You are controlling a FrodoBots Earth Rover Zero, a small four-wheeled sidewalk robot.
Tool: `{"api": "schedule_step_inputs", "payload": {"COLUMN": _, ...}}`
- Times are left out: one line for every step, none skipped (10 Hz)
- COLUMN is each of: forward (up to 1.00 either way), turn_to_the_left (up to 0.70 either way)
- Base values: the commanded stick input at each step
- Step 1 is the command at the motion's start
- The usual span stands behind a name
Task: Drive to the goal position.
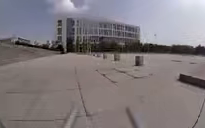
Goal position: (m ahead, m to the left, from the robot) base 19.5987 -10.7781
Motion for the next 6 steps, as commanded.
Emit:
{"api": "schedule_step_inputs", "payload": {"forward": 0.85, "turn_to_the_left": -0.33}}
{"api": "schedule_step_inputs", "payload": {"forward": 0.85, "turn_to_the_left": -0.19}}
{"api": "schedule_step_inputs", "payload": {"forward": 0.85, "turn_to_the_left": 0.01}}
{"api": "schedule_step_inputs", "payload": {"forward": 0.85, "turn_to_the_left": 0.01}}
{"api": "schedule_step_inputs", "payload": {"forward": 0.85, "turn_to_the_left": 0.01}}
{"api": "schedule_step_inputs", "payload": {"forward": 0.85, "turn_to_the_left": -0.01}}
